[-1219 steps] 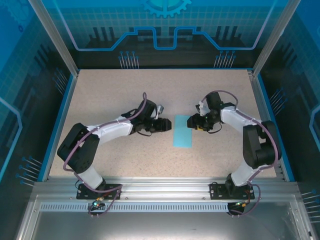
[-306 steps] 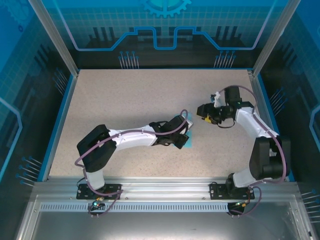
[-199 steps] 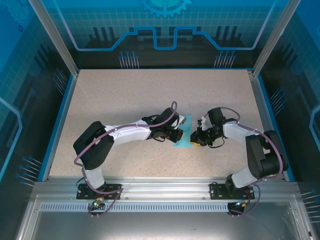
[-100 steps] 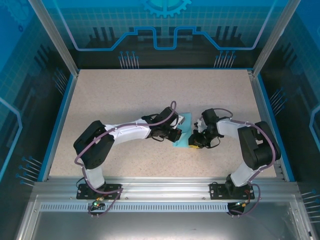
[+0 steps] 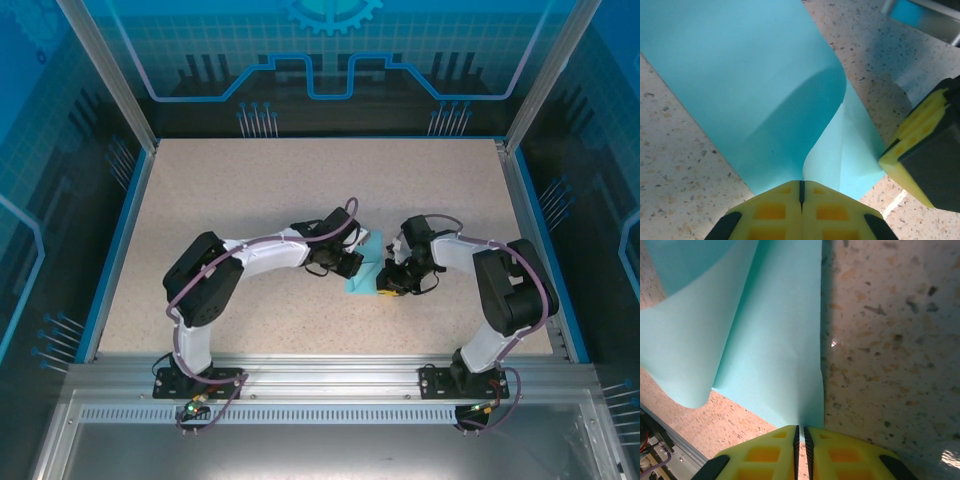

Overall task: Fold a paper plane with a square sheet of paper (fold left side to right side)
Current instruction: Fold the triangle a second time at the center of the table.

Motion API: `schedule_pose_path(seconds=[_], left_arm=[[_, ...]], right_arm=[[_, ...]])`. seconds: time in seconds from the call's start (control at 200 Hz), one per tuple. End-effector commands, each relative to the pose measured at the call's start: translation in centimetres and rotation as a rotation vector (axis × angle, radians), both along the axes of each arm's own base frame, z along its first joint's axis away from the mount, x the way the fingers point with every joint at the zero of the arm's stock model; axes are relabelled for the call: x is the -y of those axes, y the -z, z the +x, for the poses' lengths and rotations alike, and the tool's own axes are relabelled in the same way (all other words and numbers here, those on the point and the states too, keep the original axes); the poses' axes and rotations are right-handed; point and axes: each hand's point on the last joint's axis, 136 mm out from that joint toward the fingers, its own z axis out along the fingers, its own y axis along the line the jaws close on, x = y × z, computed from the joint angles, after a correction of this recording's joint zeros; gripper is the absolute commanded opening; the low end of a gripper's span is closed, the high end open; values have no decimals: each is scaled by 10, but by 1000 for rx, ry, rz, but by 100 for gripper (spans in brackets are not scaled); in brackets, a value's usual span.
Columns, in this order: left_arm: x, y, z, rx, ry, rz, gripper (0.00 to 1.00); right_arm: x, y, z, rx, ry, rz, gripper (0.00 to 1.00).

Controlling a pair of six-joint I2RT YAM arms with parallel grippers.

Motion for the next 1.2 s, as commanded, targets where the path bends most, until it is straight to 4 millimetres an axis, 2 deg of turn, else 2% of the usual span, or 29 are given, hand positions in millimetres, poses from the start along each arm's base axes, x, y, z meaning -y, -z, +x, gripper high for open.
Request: schedule_pose_path(seconds=[0.0, 0.41, 0.965, 1.196], left_arm=[[-5, 3, 10, -4, 14, 22, 0], [-6, 12, 25, -11, 13, 37, 0], [-11, 29, 27, -34, -1, 69, 0], [-14, 28, 28, -23, -10, 76, 0]], right_arm=[[9, 14, -10, -36, -26, -82, 15], [10, 14, -12, -42, -34, -95, 15], [11, 15, -13, -45, -36, -95, 15], [11, 16, -14, -50, -36, -97, 15]])
